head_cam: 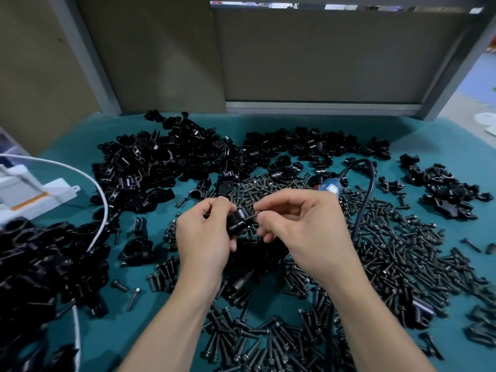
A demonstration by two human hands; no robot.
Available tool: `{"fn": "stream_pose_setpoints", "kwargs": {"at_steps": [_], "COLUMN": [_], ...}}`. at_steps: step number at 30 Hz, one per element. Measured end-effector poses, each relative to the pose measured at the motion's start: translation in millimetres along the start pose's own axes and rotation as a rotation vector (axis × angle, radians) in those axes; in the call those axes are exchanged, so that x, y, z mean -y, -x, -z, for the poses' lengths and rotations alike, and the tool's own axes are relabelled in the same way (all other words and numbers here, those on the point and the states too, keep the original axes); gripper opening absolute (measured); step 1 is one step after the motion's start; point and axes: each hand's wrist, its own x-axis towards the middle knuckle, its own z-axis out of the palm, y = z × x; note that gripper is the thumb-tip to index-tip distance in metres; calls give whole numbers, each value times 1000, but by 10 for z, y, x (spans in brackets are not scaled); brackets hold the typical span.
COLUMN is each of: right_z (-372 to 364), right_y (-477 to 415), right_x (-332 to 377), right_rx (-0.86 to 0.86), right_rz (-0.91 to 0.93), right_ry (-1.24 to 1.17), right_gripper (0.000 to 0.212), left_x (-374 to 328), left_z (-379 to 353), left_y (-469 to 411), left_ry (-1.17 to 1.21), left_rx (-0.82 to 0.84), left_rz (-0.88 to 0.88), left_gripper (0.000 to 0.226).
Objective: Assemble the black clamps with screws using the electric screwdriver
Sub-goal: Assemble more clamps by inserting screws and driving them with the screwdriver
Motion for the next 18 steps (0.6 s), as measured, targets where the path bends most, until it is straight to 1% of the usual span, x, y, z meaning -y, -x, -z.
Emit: {"fn": "stream_pose_setpoints", "kwargs": {"at_steps": [6,11,12,15,17,18], "right_z": [-39,-70,-73,-111,-134,-133], "right_y": [42,61,61,60,59,57], "right_x": [3,5,3,-21,-30,-29], "right_rx": [18,43,30,-11,1,20], "right_rz": [43,16,22,31,3,-11], "right_ry": [148,209,247,381,426,439], "right_gripper": [22,14,15,39,50,51], "left_x": [1,-2,-4,-9,-14,-15], "left_z": [8,12,11,7,6,9], "left_y": [2,16,21,45,54,54], "left_ry": [3,-117,-132,-152,-176,-190], "left_rx": [-33,-65,-71,-63,-58,-61], "left_rz": [-7,-87,-101,-130,-150,-165], "left_gripper": [26,21,21,23,23,22]}}
